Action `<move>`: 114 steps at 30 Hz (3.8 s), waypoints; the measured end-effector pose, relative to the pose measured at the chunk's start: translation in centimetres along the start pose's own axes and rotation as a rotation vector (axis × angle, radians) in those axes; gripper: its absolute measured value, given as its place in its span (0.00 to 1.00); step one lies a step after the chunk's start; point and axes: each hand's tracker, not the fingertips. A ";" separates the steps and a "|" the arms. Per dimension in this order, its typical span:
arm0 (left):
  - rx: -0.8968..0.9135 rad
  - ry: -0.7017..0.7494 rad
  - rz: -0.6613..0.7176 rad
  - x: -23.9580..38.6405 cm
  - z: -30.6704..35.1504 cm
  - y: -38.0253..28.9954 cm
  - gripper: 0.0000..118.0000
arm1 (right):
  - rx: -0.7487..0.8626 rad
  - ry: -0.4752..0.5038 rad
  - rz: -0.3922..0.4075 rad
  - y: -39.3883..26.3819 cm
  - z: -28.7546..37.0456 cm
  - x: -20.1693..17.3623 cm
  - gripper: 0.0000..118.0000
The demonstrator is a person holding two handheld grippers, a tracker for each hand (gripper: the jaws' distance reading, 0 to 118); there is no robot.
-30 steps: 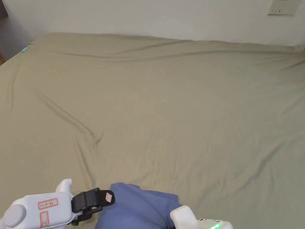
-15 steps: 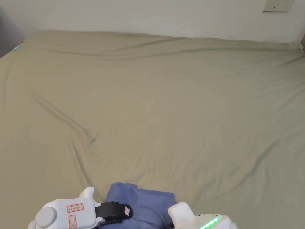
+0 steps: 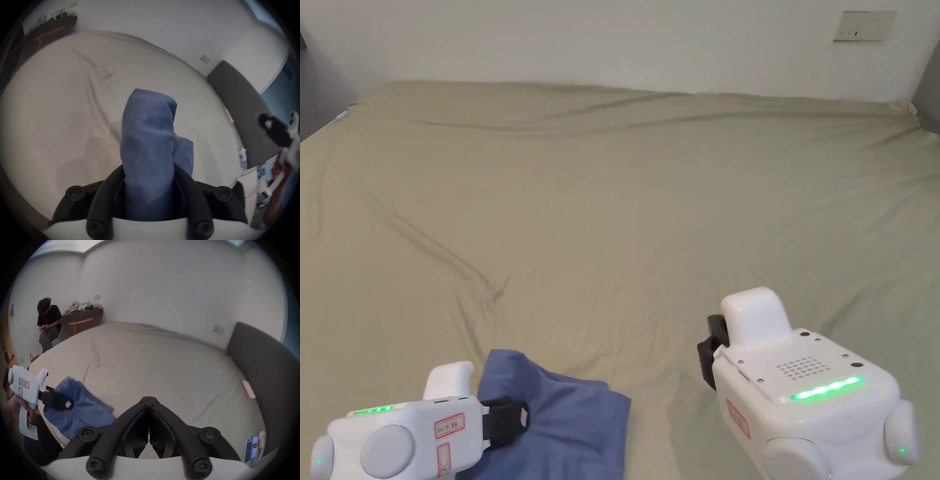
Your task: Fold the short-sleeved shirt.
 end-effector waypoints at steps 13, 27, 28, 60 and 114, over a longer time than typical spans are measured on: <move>0.089 0.413 -0.150 -5.9 2.8 -1.4 0.21 | 0.147 -0.069 0.026 1.5 3.9 -3.8 0.01; 0.007 0.721 -0.193 -23.9 5.1 3.8 0.20 | 0.085 -0.067 0.045 2.0 0.9 -6.5 0.01; 0.002 0.741 -0.197 -25.3 5.5 4.3 0.20 | 0.077 -0.068 0.042 2.0 0.4 -6.6 0.01; 0.884 0.372 -0.196 0.1 21.6 11.2 0.92 | 0.189 -0.132 -0.017 5.7 5.7 -0.4 0.01; 0.979 0.292 -0.478 21.7 18.0 -1.1 0.00 | 0.419 -0.257 0.022 3.0 15.0 -0.2 0.13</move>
